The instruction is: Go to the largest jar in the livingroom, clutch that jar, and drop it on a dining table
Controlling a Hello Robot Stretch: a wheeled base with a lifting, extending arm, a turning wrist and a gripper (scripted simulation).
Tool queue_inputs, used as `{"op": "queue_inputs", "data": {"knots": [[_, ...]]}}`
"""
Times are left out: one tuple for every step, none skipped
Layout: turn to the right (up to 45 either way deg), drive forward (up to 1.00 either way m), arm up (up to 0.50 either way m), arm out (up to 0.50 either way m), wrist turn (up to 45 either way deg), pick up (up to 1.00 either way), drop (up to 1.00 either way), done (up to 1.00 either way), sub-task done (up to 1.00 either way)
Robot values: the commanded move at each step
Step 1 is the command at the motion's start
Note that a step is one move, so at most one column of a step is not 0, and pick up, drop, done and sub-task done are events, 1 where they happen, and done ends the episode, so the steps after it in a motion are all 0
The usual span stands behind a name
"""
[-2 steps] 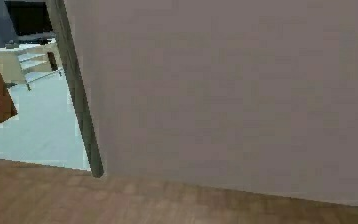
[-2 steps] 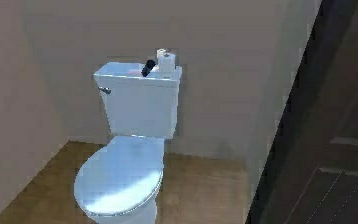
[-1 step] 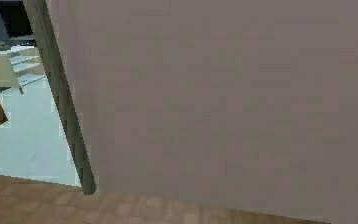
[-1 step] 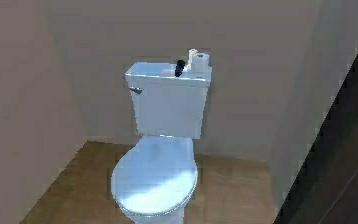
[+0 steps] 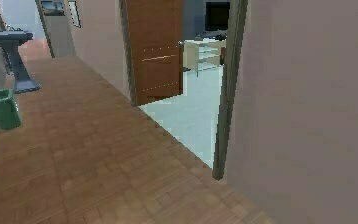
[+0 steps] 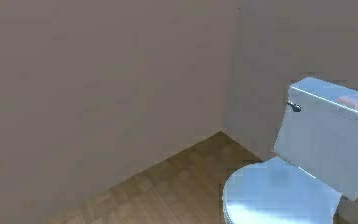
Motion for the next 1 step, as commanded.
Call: {"op": "queue_inputs", "data": {"knots": [[-12.0, 0.00, 0.00, 0.00, 0.0, 0.00, 0.00, 0.00, 0.00]]}}
